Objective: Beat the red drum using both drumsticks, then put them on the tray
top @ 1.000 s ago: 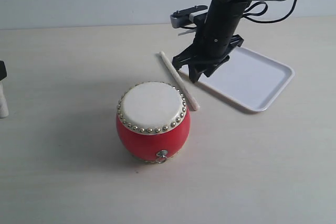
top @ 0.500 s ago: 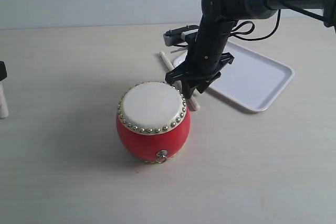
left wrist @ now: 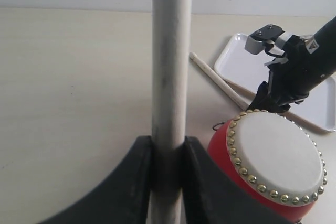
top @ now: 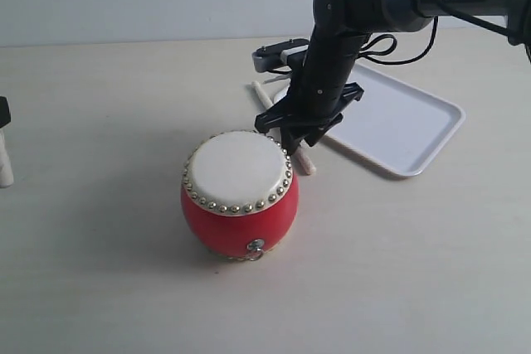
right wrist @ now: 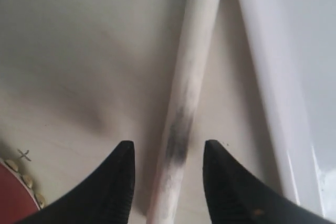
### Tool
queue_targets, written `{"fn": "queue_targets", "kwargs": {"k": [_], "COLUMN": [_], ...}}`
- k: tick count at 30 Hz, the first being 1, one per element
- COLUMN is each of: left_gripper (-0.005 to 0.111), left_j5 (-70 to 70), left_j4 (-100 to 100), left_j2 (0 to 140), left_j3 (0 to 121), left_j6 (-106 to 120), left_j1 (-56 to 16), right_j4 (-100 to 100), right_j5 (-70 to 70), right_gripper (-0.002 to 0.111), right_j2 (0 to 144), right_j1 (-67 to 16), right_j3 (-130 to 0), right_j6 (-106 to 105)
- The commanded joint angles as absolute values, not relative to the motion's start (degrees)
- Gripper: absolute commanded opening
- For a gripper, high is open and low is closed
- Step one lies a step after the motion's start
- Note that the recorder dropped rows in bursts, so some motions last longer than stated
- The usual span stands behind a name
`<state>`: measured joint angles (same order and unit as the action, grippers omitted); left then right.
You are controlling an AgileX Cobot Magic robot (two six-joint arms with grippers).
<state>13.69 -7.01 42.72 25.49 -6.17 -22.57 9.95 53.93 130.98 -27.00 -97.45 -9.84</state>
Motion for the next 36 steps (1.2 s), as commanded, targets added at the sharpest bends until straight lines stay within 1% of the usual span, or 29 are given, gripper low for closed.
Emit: {"fn": "queue_targets", "kwargs": {"k": [1, 27, 32, 36], "left_gripper": [0.000, 0.000, 0.000, 0.000], "left_j5": [13.05, 13.15, 13.15, 13.15], "left_j4": [-7.11, -7.11, -7.11, -7.11], "left_j2": [42.70, 42.70, 42.70, 42.70], "left_j3": [25.33, 25.33, 25.33, 25.33], "left_j6": [-6.47, -6.47, -6.47, -6.47], "left_j1": [-22.92, -22.92, -22.92, -22.92], "right_j4": [9.19, 7.59, 2.87, 3.63], "right_j5": [53.22, 53.57, 55.25, 55.50], "right_gripper": [0.042, 0.042, 0.042, 0.042], "right_j2": [130.81, 130.43, 129.80, 130.01], "right_j1": [-27.66, -27.66, -27.56, -27.69], "right_j3": [-97.25, -97.25, -97.47, -97.47], "right_j6": [-9.87, -8.27, -8.43, -8.43]}}
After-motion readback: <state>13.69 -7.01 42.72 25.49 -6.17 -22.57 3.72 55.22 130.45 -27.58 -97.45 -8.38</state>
